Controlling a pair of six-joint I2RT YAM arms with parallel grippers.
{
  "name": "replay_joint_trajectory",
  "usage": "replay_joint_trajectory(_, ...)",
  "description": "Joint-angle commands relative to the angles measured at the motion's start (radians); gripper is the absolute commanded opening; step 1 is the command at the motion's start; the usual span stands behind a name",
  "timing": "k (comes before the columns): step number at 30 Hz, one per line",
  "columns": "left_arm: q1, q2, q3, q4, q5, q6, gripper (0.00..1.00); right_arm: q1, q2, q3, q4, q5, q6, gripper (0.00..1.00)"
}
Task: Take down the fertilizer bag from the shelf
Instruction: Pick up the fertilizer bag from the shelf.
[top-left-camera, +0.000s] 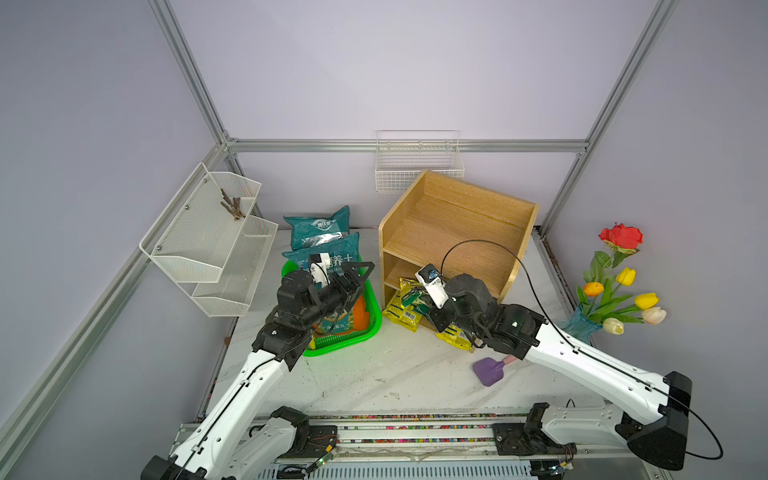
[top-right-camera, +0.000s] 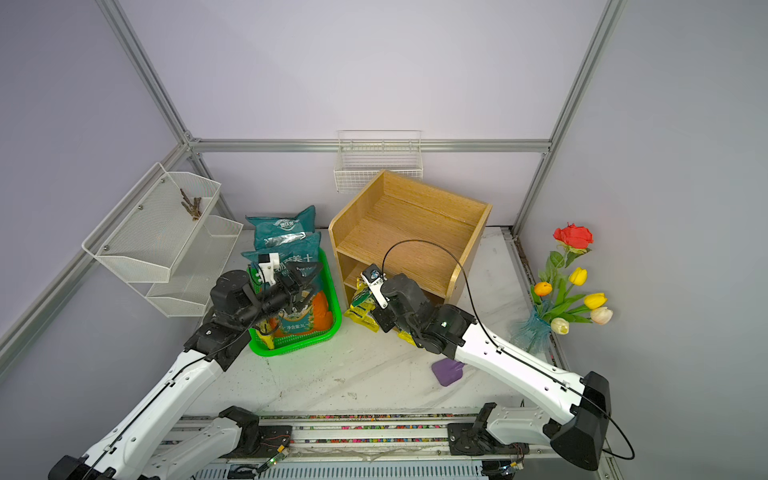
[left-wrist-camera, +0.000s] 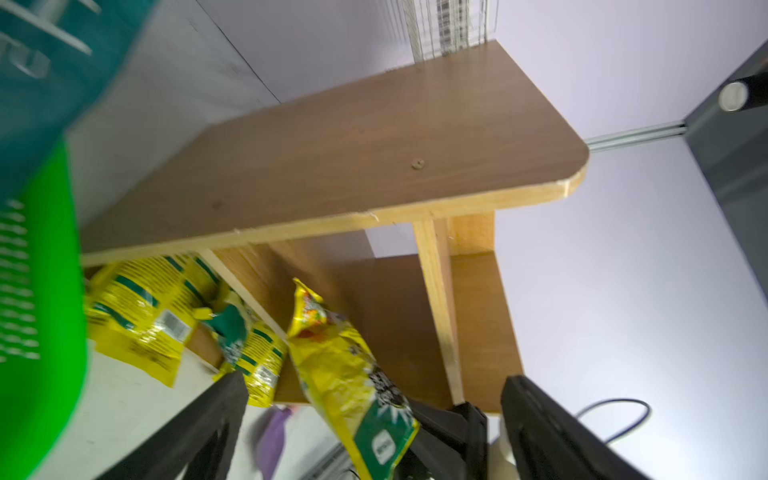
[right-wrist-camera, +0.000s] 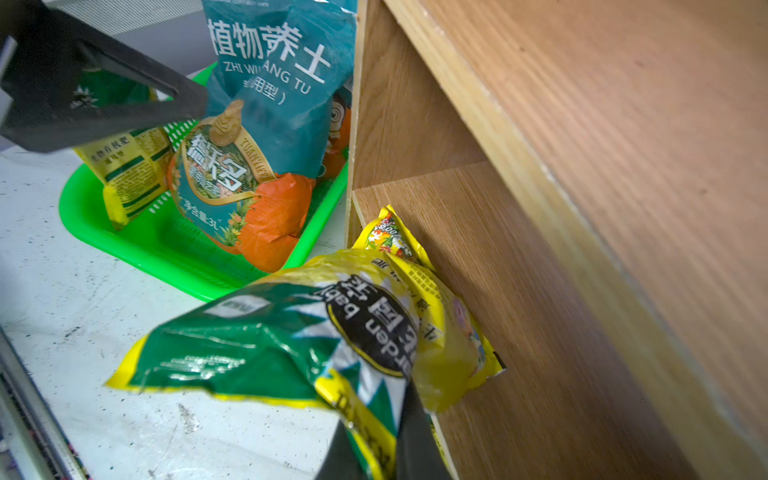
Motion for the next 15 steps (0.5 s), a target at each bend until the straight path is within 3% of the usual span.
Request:
replay_joint_trajectory(1, -0.054, 0.039, -0.095, 0.224, -0.041, -0.244, 1.00, 0.002, -0.028, 0.001, 0.107, -0.078, 0.016, 0.00)
replay_joint_trajectory(15, -0.124, 0.147, -0.167, 0.396, -0.056, -0.407, 1.00, 0.016, -0.079, -0.098, 0.348, -0.064, -0.019, 0.00)
